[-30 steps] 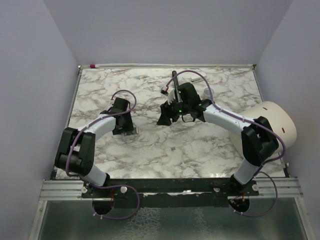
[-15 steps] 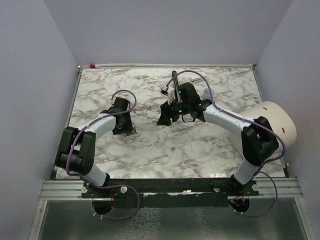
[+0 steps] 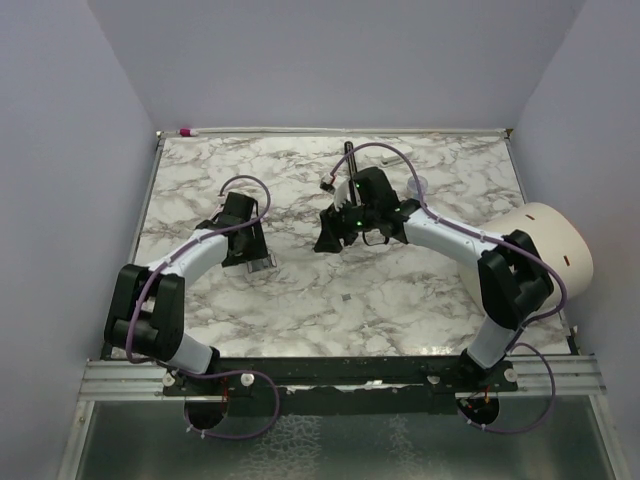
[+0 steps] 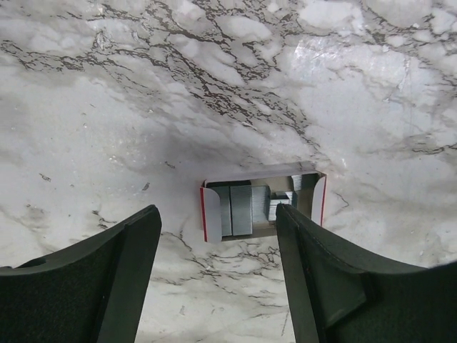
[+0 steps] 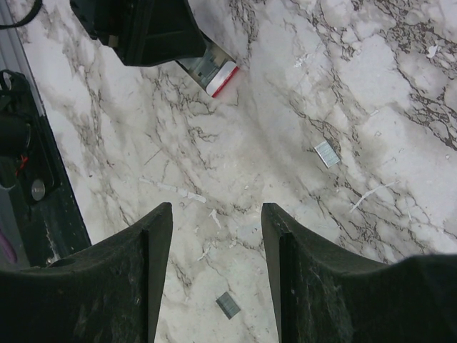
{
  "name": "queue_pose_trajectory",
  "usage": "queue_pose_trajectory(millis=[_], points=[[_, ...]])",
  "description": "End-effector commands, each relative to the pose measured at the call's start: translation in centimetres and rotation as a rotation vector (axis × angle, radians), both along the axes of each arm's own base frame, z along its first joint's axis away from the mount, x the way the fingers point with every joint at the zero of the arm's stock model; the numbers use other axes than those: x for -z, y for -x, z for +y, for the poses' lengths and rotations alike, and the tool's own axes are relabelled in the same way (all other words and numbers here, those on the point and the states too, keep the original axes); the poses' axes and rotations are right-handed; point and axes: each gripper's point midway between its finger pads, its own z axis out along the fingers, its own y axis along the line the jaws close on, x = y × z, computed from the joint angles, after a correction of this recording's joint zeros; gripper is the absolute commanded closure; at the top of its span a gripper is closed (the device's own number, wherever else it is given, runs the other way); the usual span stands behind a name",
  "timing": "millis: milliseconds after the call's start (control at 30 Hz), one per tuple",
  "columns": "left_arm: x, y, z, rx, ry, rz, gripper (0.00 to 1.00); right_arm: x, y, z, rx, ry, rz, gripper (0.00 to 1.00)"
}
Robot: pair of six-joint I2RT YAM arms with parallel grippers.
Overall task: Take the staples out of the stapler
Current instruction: Adjust the staple in the staple box.
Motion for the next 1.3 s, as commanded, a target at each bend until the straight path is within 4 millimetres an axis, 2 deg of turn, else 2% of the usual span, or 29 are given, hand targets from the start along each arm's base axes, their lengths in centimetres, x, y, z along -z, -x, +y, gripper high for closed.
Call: queue_pose_trajectory(millis=[0, 200, 433, 533, 1267], points=[[-2.2, -0.7, 0.2, 0.006, -0.011, -0.066, 0.26, 0.7, -0.3, 0.4, -0.024, 0.0, 0.008, 0.46], [-1.6, -0.4, -0.9, 0.042, 0.042, -0.044, 0.24, 0.4, -0.3, 0.7, -0.03, -0.011, 0.015, 0.46], [0.3, 0.3, -1.4, 0.039, 0.058, 0.024, 0.27, 0.4, -0.2, 0.6, -0.03, -0.009, 0.01, 0.46], [0.8, 0.6, -1.3, 0.033, 0.051, 0.036, 0.31, 0.5, -0.2, 0.5, -0.031, -0.007, 0.01, 0.46], [1.3, 0.8, -1.6, 0.055, 0.044, 0.048, 0.27, 0.5, 0.0, 0.4, -0.033, -0.008, 0.005, 0.46]])
